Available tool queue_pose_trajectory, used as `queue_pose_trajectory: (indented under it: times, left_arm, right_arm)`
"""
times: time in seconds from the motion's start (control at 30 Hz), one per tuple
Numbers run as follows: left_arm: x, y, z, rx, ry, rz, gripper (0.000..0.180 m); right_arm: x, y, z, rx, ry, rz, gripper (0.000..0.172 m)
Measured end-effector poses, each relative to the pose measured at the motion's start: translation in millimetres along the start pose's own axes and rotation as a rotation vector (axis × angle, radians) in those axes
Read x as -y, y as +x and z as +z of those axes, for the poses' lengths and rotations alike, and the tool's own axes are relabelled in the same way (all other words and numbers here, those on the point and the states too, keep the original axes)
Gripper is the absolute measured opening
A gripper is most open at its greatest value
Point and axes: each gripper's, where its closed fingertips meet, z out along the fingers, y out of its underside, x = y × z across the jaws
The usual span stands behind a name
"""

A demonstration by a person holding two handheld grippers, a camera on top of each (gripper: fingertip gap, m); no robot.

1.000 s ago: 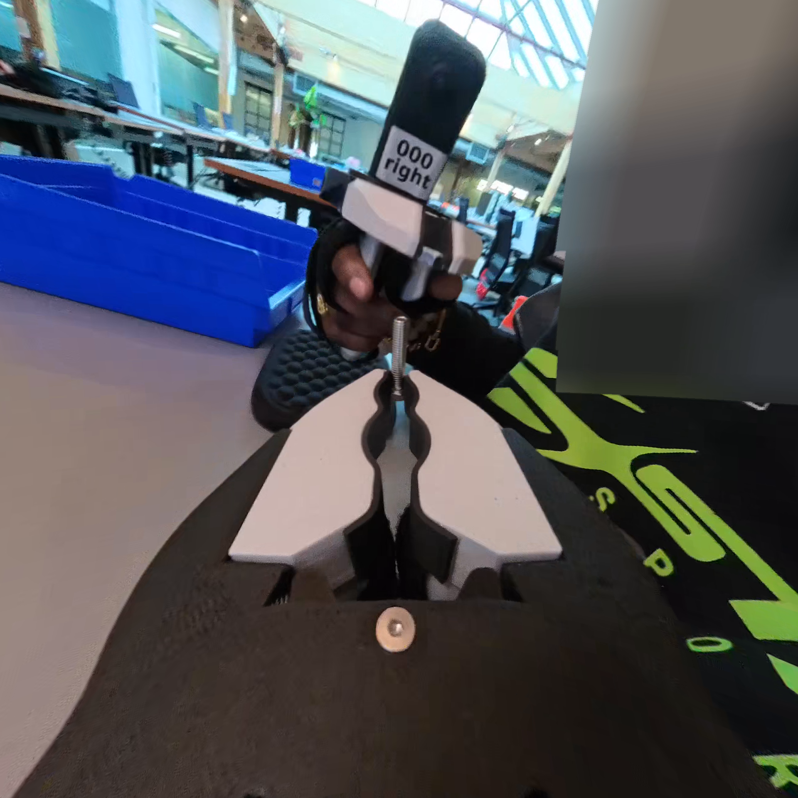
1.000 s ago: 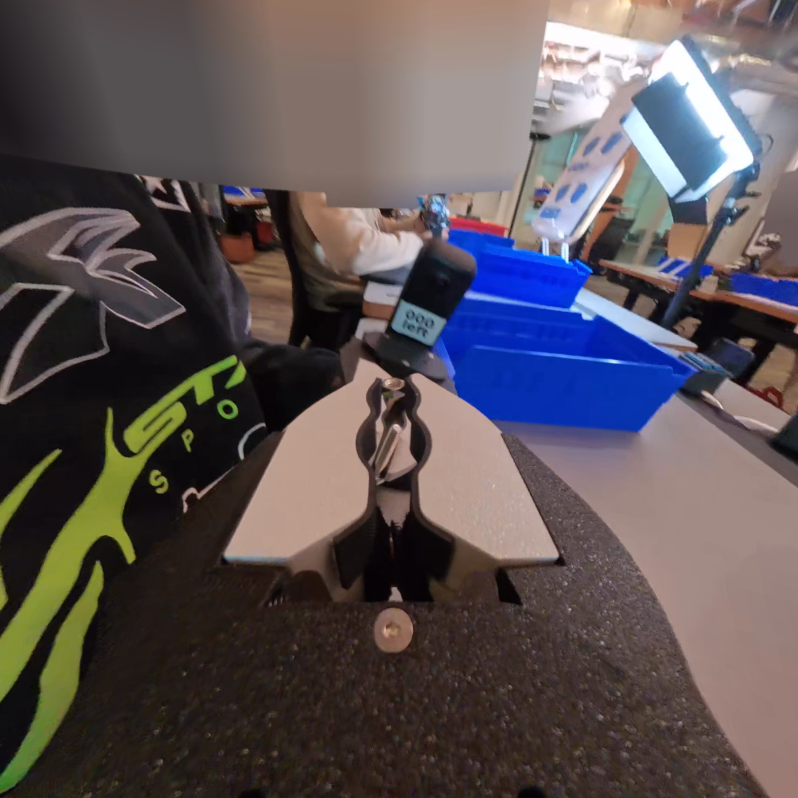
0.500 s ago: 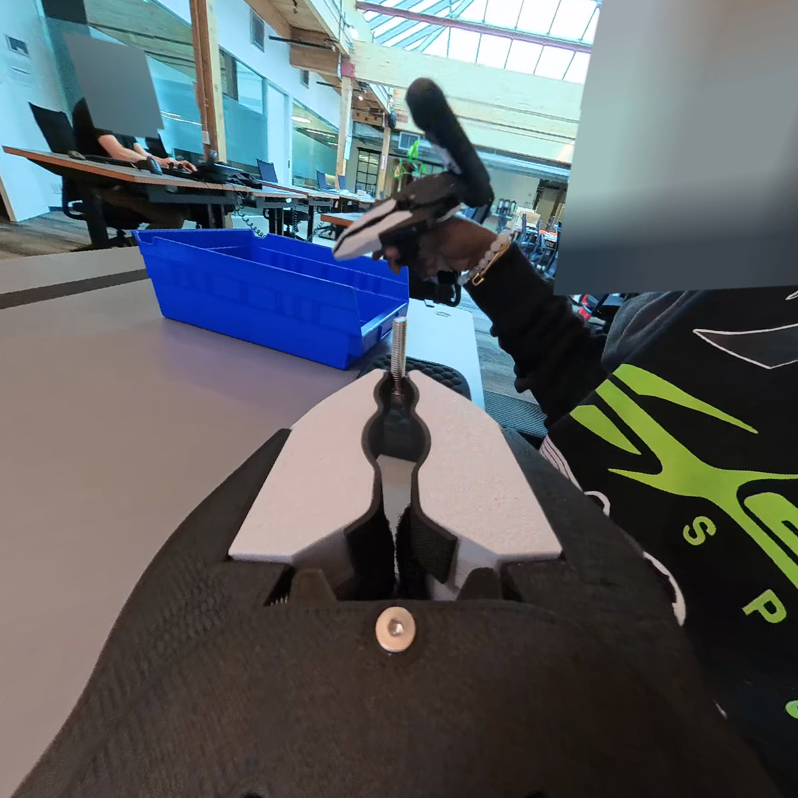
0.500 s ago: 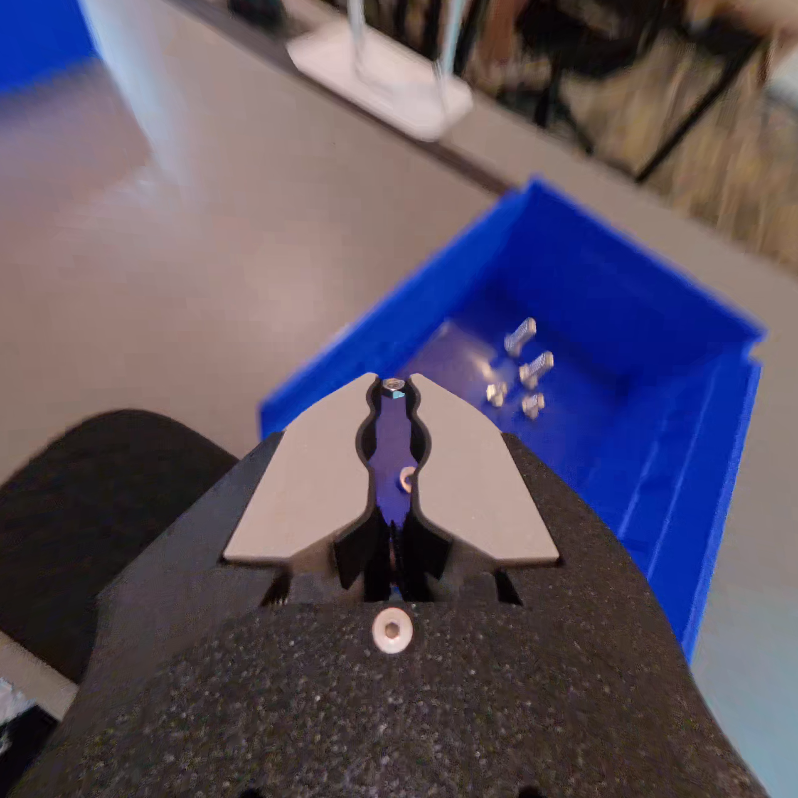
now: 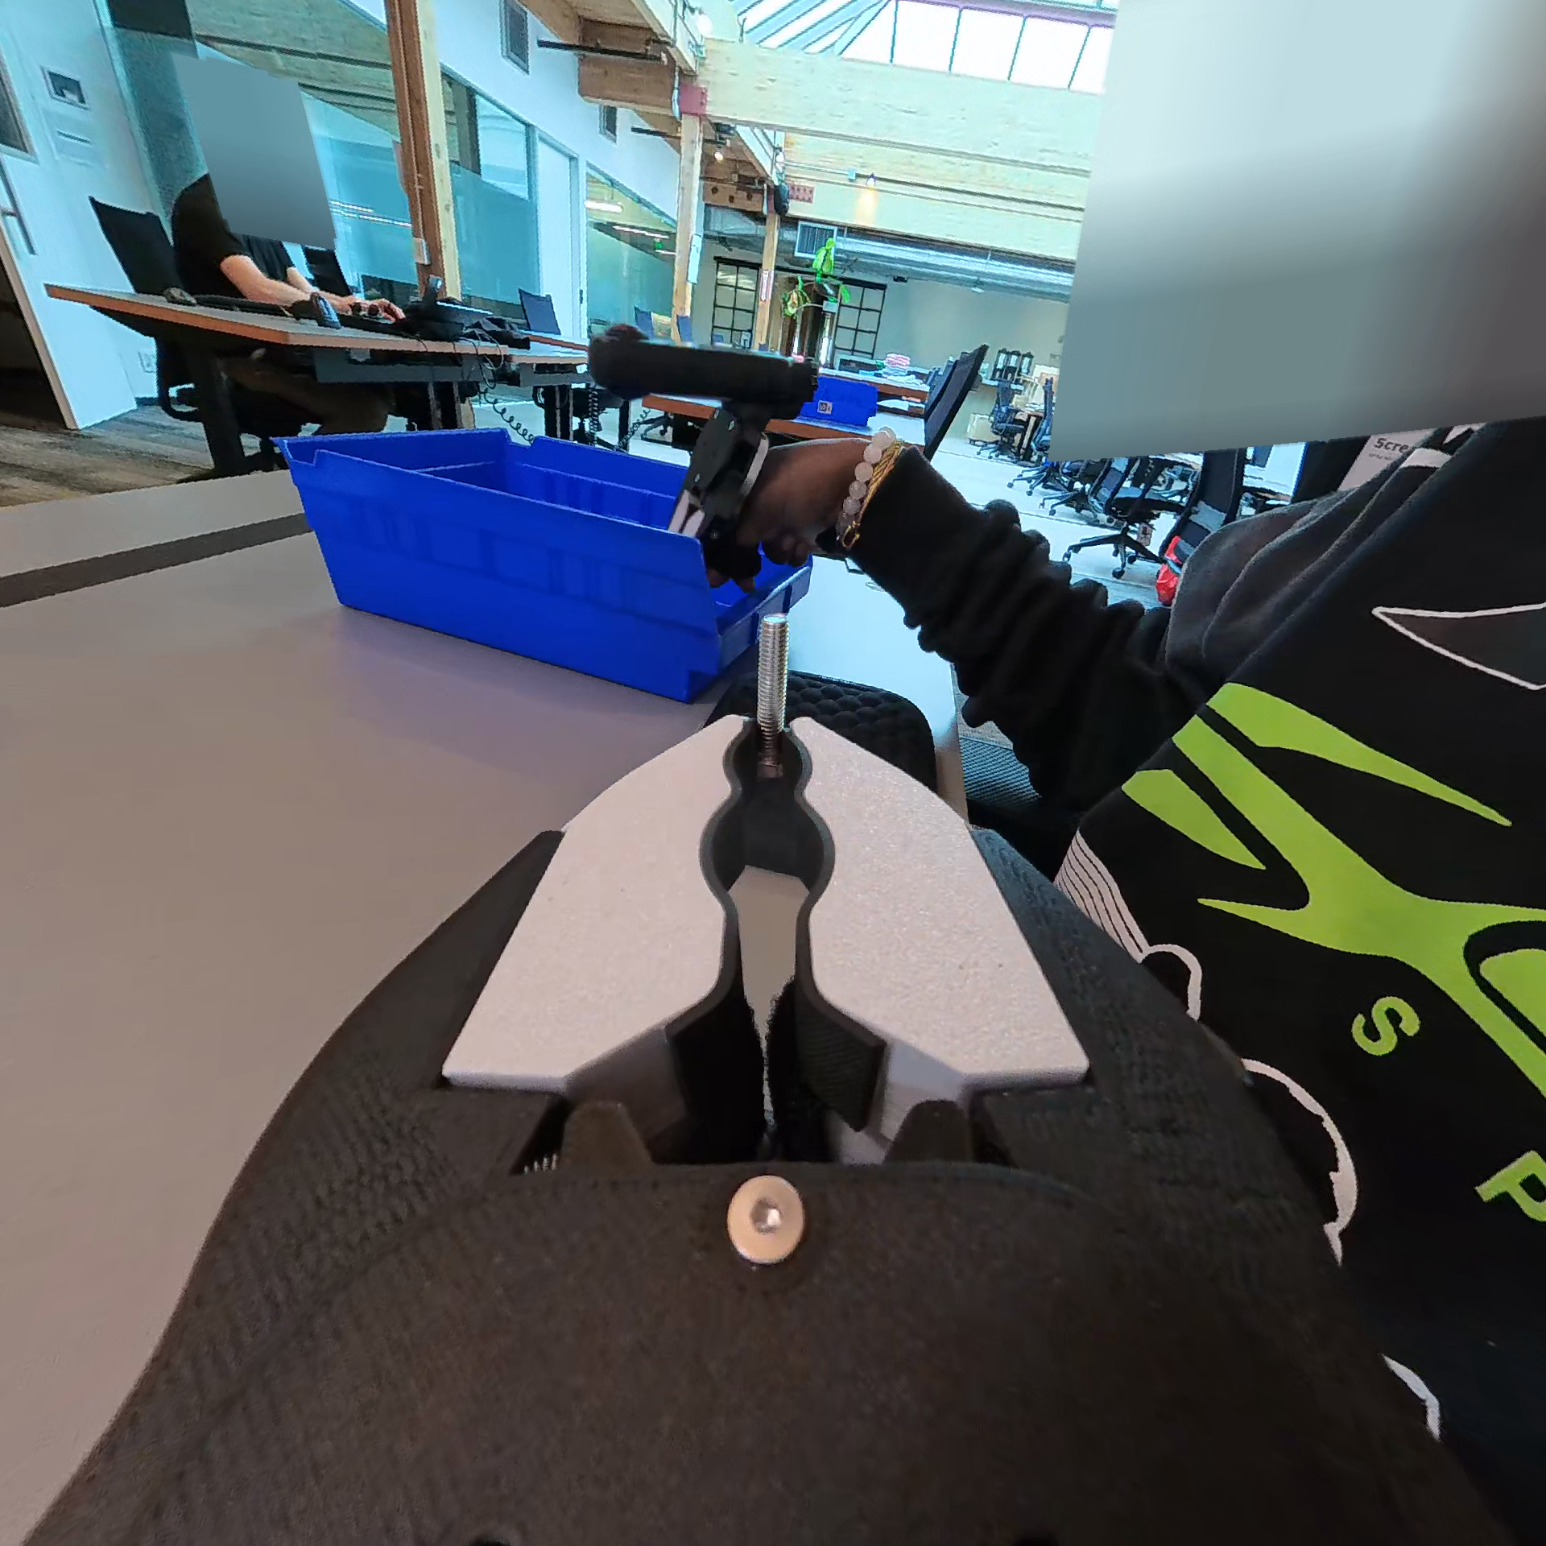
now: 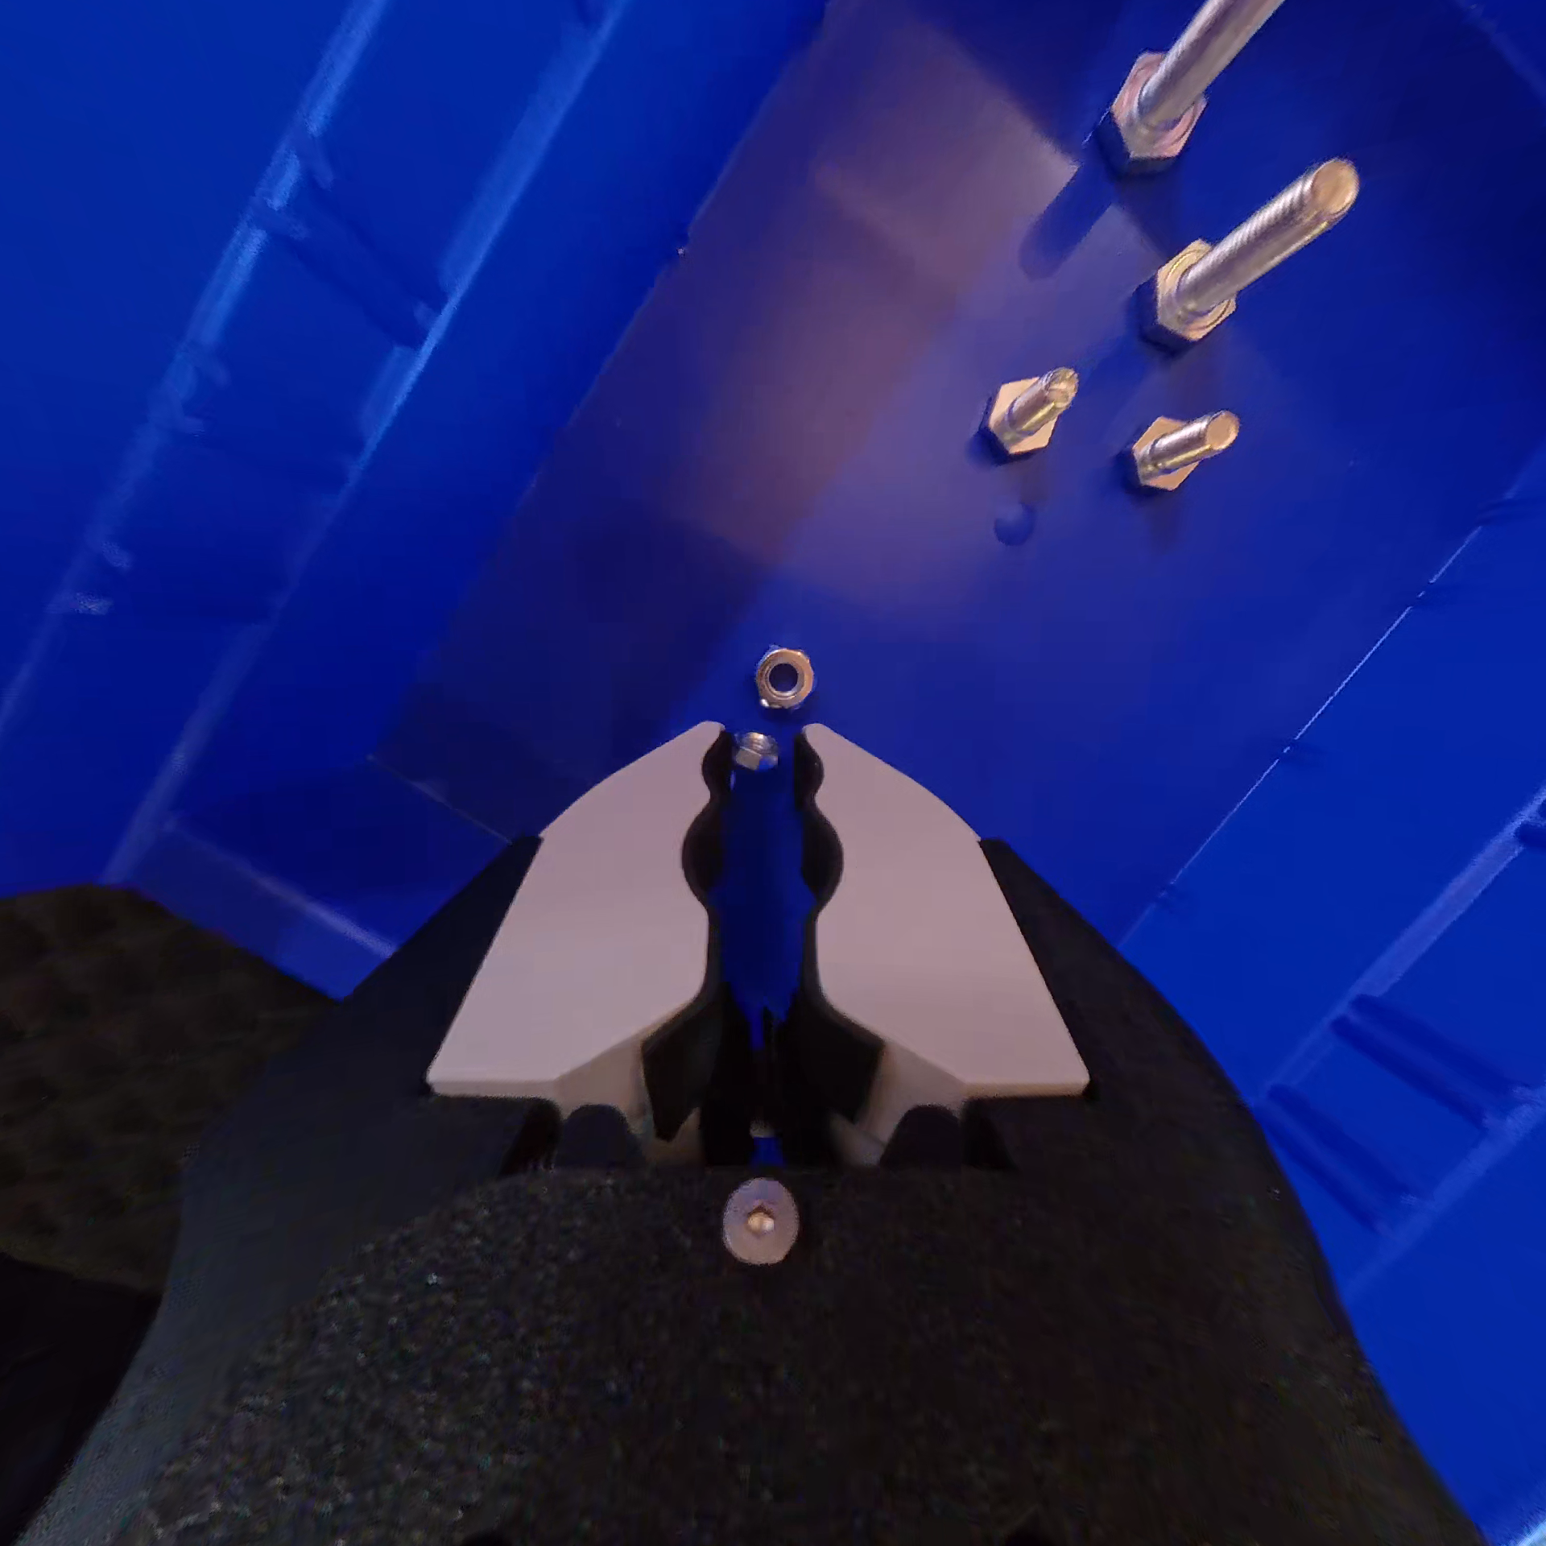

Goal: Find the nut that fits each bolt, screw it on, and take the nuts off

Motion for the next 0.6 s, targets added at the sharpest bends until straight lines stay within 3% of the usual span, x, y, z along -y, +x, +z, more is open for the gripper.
queue_pose_trajectory:
  times: [0.2, 0.37, 0.47, 0.6]
  left_arm:
    - [-1, 0, 0, 0.003, -0.003, 0.002, 0.005]
    - [-1, -3, 1, 0.020, -0.008, -0.001, 0.005]
    - [-3, -3, 3, 0.025, -0.019, 0.007, 0.005]
    - [-5, -2, 5, 0.028, -0.035, 0.024, 0.006]
  right_arm:
    - [5, 4, -9, -0.032, 0.059, 0.010, 0.016]
    - [44, -23, -54, -0.054, 0.351, -0.064, 0.017]
    - [79, -85, -96, 0.092, 0.628, -0.163, 0.018]
    - [92, -214, -146, 0.516, 0.883, -0.412, 0.020]
